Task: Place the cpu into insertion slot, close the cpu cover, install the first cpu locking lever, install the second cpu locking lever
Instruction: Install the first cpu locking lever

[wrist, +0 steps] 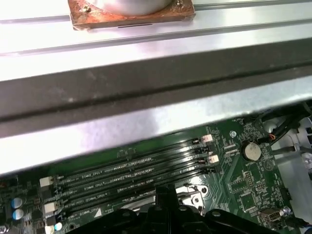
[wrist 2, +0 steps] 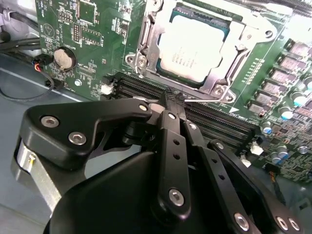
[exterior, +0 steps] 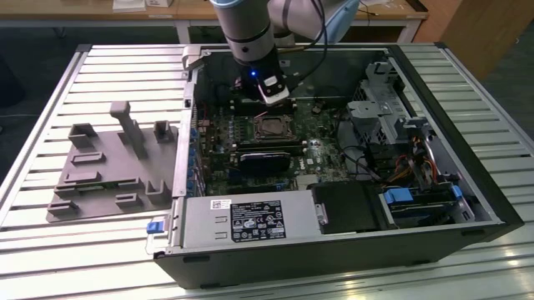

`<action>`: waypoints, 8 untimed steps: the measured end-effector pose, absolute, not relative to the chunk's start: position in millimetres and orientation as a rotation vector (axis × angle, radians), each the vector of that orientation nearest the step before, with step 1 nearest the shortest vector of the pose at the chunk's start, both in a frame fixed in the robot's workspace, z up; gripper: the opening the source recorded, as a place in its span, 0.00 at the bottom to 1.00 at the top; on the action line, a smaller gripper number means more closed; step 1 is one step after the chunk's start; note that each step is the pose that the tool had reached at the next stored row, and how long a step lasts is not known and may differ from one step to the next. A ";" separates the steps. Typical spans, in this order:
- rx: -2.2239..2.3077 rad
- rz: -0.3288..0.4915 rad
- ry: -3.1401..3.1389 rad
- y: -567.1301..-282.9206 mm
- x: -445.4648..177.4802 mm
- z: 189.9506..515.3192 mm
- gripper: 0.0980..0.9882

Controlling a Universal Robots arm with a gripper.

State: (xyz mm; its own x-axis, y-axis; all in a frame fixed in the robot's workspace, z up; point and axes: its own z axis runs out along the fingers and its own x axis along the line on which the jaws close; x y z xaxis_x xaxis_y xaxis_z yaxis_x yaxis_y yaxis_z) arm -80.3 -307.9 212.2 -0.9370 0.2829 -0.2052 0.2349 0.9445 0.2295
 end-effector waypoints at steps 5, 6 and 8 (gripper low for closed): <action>0.412 0.293 2.858 -304.2 -78.1 210.9 0.00; 0.420 0.292 2.856 -303.8 -77.5 210.6 0.00; 0.439 0.289 2.852 -303.2 -76.2 210.0 0.00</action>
State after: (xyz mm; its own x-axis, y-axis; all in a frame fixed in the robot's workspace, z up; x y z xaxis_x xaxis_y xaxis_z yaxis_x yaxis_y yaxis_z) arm -76.2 -303.2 210.0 -0.9258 0.3175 -0.2052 0.2699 0.9351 0.2295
